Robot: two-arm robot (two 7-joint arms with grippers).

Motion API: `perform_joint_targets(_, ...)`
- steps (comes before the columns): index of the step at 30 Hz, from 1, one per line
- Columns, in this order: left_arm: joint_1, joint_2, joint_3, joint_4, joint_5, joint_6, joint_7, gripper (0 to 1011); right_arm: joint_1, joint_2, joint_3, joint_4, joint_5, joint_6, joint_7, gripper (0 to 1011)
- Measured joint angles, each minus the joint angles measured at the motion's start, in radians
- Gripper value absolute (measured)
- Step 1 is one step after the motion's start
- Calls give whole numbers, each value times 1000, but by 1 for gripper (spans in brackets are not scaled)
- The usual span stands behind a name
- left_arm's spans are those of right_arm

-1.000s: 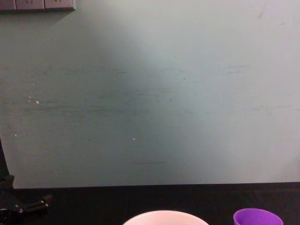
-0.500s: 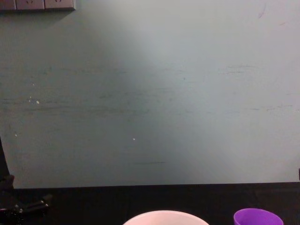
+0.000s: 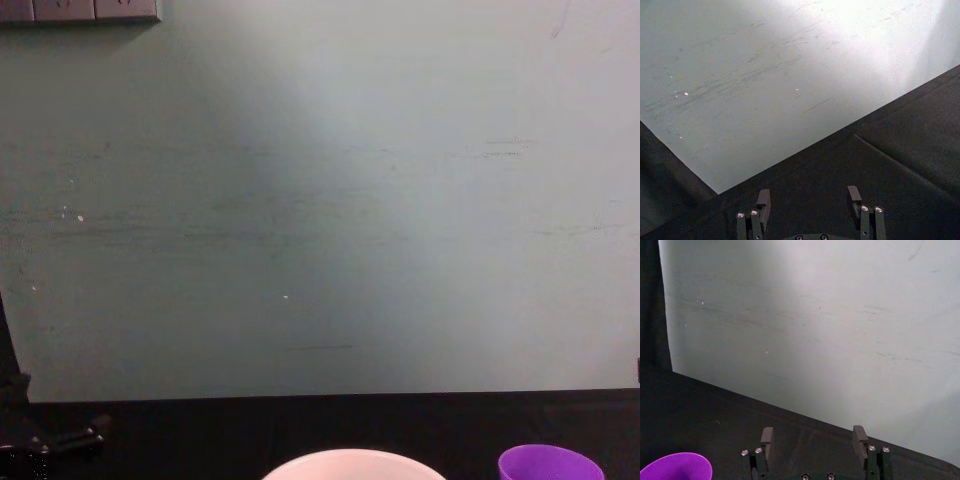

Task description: Pick up the cup and pour the mung beans from the cup into the bowl.

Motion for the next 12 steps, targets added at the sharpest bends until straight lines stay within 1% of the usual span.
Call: perform_joint_targets(12,0,0,0,0,0,0,0,1000,0,0,0,-1,1,-1,0,1003)
